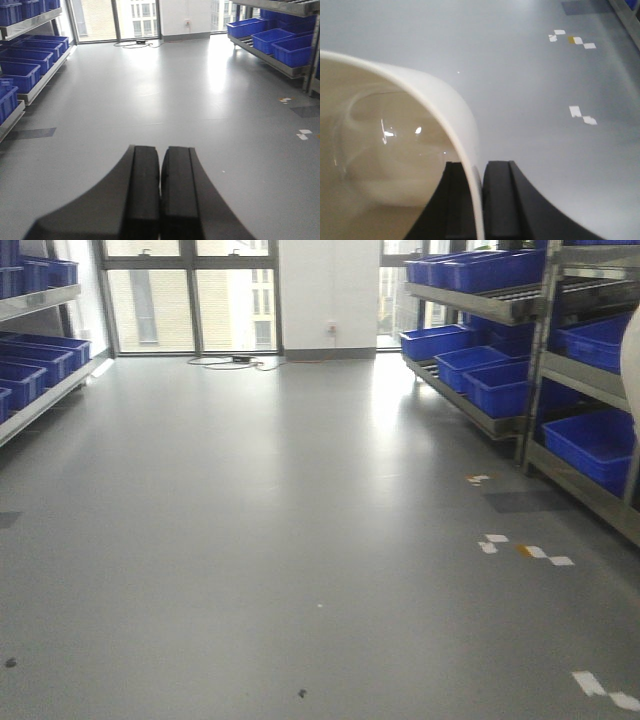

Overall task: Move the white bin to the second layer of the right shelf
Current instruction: 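Drive past the crate carts carrying the bin in the right gripper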

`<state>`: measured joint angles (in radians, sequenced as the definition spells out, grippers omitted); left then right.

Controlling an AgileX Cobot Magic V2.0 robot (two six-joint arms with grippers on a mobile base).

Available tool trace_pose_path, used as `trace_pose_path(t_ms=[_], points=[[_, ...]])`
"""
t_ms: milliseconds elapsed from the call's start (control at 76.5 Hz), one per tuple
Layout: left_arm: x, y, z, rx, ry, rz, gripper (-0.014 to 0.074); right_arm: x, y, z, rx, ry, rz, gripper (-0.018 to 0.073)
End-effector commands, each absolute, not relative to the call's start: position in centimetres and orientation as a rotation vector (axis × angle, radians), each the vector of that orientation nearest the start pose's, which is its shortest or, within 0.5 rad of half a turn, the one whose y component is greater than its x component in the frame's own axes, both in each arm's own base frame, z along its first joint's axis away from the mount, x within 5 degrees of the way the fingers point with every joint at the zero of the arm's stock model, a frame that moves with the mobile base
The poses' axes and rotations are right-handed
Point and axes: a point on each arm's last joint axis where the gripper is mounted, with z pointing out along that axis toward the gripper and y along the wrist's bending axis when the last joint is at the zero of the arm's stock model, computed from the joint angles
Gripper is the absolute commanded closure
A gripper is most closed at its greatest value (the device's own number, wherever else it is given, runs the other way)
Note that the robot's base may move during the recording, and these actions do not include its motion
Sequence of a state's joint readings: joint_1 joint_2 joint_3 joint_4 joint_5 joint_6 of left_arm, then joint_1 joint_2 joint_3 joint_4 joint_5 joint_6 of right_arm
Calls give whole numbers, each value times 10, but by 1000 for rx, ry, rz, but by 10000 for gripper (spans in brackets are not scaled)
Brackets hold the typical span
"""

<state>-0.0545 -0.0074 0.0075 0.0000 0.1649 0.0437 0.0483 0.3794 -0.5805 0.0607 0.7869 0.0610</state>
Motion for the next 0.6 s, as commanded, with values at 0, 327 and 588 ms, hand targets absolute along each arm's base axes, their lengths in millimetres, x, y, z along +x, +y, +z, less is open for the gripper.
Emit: trace_pose_path(t_ms=[0,327,588], points=[[56,-3,192,74,1580,-14,512,69,7,329,36,1959,146,511],[56,-3,192,74,1580,-14,512,69,7,329,36,1959,146,511],[56,-3,192,74,1580,-14,512,69,7,329,36,1959,146,511]])
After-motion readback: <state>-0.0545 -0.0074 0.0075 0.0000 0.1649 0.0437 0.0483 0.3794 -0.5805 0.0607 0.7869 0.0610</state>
